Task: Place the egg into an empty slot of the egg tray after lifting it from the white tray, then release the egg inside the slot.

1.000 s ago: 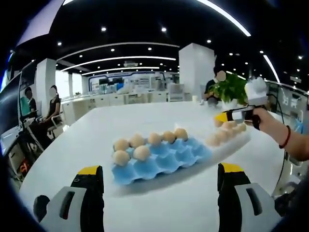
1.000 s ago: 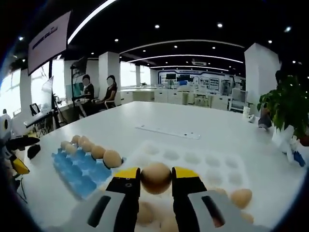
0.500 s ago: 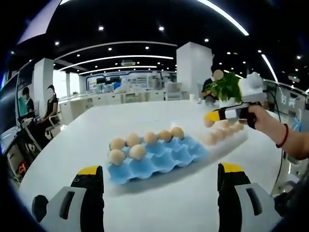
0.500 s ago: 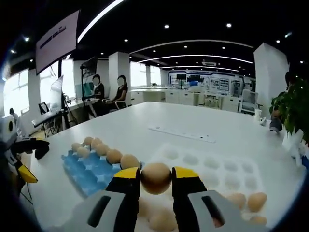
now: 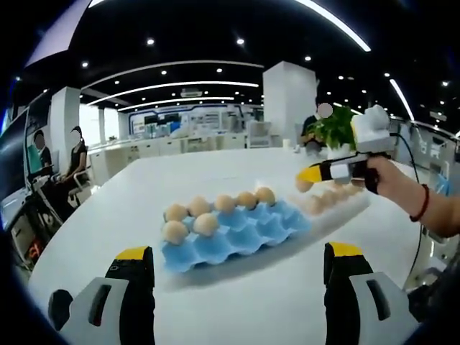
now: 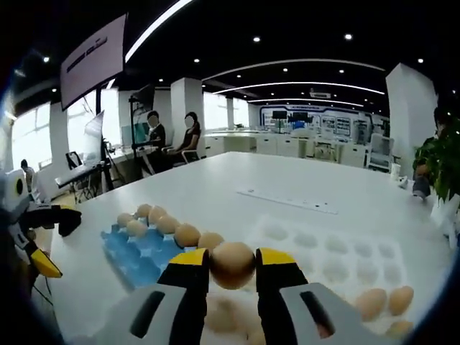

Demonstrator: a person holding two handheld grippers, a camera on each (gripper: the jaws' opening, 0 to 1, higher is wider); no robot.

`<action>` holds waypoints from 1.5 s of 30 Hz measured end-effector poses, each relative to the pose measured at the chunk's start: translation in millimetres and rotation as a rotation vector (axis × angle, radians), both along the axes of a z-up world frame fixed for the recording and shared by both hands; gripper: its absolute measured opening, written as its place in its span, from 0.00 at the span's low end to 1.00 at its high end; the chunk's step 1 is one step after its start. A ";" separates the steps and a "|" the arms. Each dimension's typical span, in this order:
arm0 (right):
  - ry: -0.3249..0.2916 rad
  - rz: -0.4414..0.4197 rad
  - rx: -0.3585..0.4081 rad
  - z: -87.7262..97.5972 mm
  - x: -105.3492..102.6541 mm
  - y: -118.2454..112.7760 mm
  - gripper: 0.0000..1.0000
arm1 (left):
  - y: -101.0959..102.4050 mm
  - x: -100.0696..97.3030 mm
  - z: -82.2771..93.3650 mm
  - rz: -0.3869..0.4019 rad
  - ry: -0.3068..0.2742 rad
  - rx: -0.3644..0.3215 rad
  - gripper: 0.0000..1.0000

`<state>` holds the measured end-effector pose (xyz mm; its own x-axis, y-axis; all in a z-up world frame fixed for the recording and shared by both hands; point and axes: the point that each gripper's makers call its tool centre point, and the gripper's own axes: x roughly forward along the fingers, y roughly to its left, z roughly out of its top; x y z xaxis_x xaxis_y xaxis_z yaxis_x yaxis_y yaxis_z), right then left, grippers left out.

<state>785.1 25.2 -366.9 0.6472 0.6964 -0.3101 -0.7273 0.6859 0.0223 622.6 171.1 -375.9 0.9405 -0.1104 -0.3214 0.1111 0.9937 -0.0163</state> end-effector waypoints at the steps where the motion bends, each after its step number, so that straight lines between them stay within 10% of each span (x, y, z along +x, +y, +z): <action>1: -0.001 0.009 0.007 -0.3 -1.7 3.9 0.26 | 0.6 -0.7 -0.7 -0.001 0.002 0.000 1.00; 45: -0.039 0.275 0.019 -0.3 -53.4 118.0 0.26 | -0.2 -7.1 -4.0 0.001 0.006 -0.011 1.00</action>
